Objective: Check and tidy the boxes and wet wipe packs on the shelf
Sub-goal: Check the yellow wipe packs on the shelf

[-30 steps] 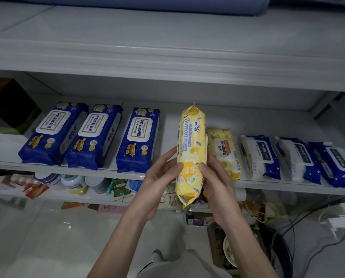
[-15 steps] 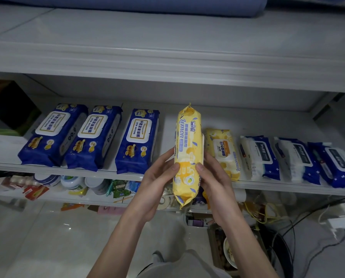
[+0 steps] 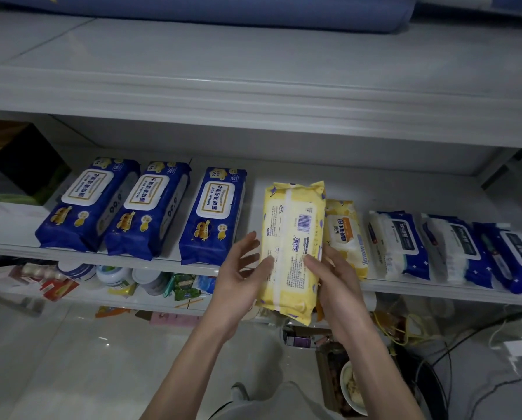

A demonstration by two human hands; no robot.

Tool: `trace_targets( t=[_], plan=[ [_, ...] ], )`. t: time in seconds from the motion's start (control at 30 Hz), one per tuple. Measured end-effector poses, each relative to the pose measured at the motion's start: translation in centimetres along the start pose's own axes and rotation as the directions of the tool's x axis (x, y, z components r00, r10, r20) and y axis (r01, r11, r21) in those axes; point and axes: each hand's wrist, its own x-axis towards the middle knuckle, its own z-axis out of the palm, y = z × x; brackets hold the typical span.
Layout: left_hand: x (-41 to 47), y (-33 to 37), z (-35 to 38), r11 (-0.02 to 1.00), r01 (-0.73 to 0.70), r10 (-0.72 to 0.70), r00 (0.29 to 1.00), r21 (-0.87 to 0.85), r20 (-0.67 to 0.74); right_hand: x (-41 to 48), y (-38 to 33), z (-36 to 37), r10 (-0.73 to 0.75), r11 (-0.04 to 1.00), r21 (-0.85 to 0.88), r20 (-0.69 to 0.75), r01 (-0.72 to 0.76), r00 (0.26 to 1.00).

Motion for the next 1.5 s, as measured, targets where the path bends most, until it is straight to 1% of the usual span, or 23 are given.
trace_targets(
  t=[0.07,0.2,0.27,0.5,0.7,0.8,0.9,1.1,1.17,1.2,1.27,1.3,1.37,1.5],
  plan=[
    [-0.1,0.4,0.0,0.995,0.037,-0.030,0.996,-0.090,0.080,0.1,-0.3,0.1,-0.015,1.000,-0.002,-0.010,0.015,1.000],
    [0.2,0.7,0.1,0.993,0.010,-0.007,1.000,-0.114,0.022,0.1,-0.7,0.4,-0.025,0.995,-0.097,0.034,0.028,0.999],
    [0.3,0.8,0.1,0.993,0.008,-0.005,1.000,-0.122,0.025,0.1,-0.7,0.4,-0.027,0.994,-0.109,0.034,0.030,0.999],
    [0.2,0.6,-0.1,0.990,0.022,-0.016,0.999,-0.140,0.044,0.1,-0.3,0.6,-0.030,0.996,-0.084,-0.016,0.029,0.999],
    [0.3,0.6,-0.2,0.989,0.023,-0.018,0.999,-0.145,0.036,0.1,-0.3,0.6,-0.025,0.996,-0.082,-0.024,0.023,0.999],
    [0.4,0.5,-0.2,0.989,0.021,-0.017,0.999,-0.147,0.031,0.2,-0.1,0.7,-0.045,0.995,-0.093,-0.034,0.042,0.998],
    [0.4,0.3,-0.3,0.989,0.022,-0.019,1.000,-0.148,0.023,0.3,0.1,0.9,-0.056,0.995,-0.083,-0.078,0.049,0.995],
    [0.4,0.0,-0.2,0.984,0.031,-0.026,0.999,-0.176,0.027,0.2,0.3,0.9,-0.068,0.994,-0.087,-0.091,0.060,0.994],
    [0.5,0.0,-0.1,0.980,0.027,-0.028,1.000,-0.196,0.000,0.1,0.2,1.1,-0.112,0.984,-0.149,-0.113,0.095,0.987],
    [0.5,0.0,0.0,0.977,0.024,-0.029,0.999,-0.210,-0.023,0.0,0.2,1.2,-0.157,0.967,-0.218,-0.120,0.128,0.980],
    [0.4,-0.1,0.4,0.975,0.002,-0.018,0.997,-0.221,-0.070,-0.3,-0.1,1.5,-0.207,0.930,-0.327,-0.081,0.170,0.975],
    [0.3,-0.1,0.6,0.978,-0.017,0.000,0.997,-0.210,-0.082,-0.5,-0.2,1.8,-0.205,0.922,-0.343,-0.040,0.179,0.978],
    [0.0,-0.2,0.8,0.985,-0.048,0.038,0.997,-0.164,-0.067,-0.5,-0.1,2.0,-0.170,0.940,-0.298,0.013,0.167,0.985],
    [0.4,0.1,0.2,0.992,-0.082,0.083,0.996,-0.094,0.007,-0.2,0.2,1.4,-0.115,0.978,-0.176,-0.008,0.111,0.993]
  ],
)
